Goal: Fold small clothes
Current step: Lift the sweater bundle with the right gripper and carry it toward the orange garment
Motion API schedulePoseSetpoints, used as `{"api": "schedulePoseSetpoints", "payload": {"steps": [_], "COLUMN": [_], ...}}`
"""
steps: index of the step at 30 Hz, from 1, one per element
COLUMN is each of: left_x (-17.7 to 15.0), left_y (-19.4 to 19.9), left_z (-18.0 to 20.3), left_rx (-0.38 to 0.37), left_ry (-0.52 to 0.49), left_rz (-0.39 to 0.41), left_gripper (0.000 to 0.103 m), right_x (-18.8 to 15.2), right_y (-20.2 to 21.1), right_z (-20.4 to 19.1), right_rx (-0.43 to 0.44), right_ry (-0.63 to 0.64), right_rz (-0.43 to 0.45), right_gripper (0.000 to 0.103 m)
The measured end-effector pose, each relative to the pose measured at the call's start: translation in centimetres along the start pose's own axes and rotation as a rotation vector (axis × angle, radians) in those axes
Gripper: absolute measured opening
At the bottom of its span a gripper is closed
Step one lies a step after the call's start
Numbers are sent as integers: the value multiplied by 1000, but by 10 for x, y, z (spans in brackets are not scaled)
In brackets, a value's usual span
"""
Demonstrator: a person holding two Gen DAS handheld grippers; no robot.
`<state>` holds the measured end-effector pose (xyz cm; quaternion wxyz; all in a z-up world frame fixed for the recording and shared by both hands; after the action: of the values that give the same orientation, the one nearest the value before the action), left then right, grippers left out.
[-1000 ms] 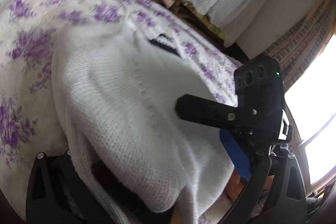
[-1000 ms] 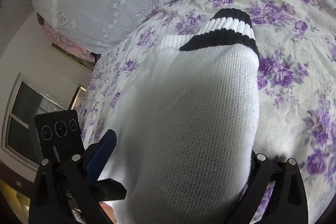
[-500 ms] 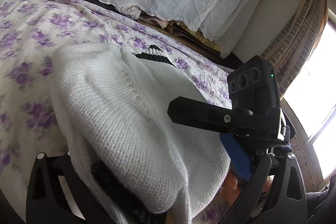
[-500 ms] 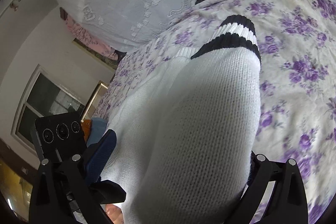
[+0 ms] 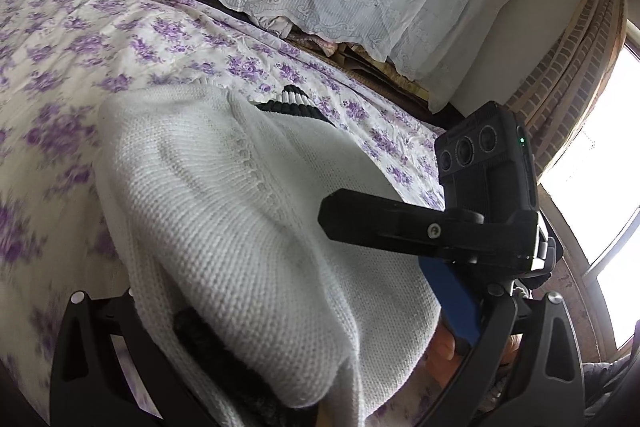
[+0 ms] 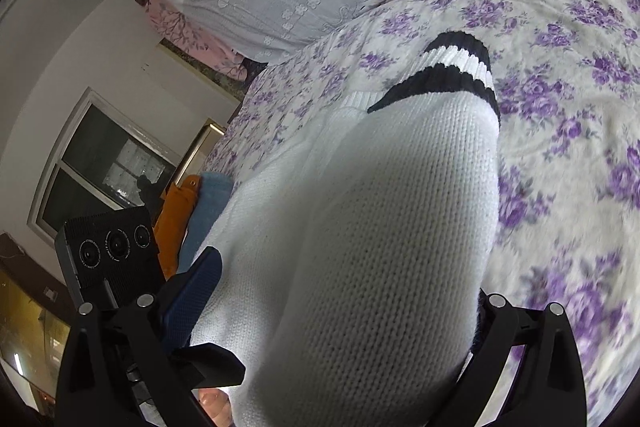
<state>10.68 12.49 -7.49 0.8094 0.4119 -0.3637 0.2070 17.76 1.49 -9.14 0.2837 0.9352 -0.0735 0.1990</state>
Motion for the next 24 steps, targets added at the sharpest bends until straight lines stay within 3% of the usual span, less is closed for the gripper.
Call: {"api": "schedulePoseSetpoints", "payload": {"steps": [10,24], "left_x": [-23,-38], "left_y": [30,84], "left_z": [21,31], "left_rx": [-7,24], "left_ry": [-2,-20], "left_rz": [6,55], "left_gripper": [98,98], "right_x": [-43,-71], "right_y": [21,25], "right_z": [-24,-65], "right_rx": [-8,20], "right_ry": [7,60], "right_rz": [14,16], "right_gripper": [100,100]}}
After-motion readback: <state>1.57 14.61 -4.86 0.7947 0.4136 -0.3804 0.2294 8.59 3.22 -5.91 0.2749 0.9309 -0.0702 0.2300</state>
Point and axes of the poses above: each gripper's, at about its wrist camera, not at the fingertips, and y roughly against the way its jaws point, z to its right, x to its top, the point moved 2 cm from there along -y, roughly the way its jaws point, and after that the axes turned 10 degrees about -y, right-handed, at the moved point
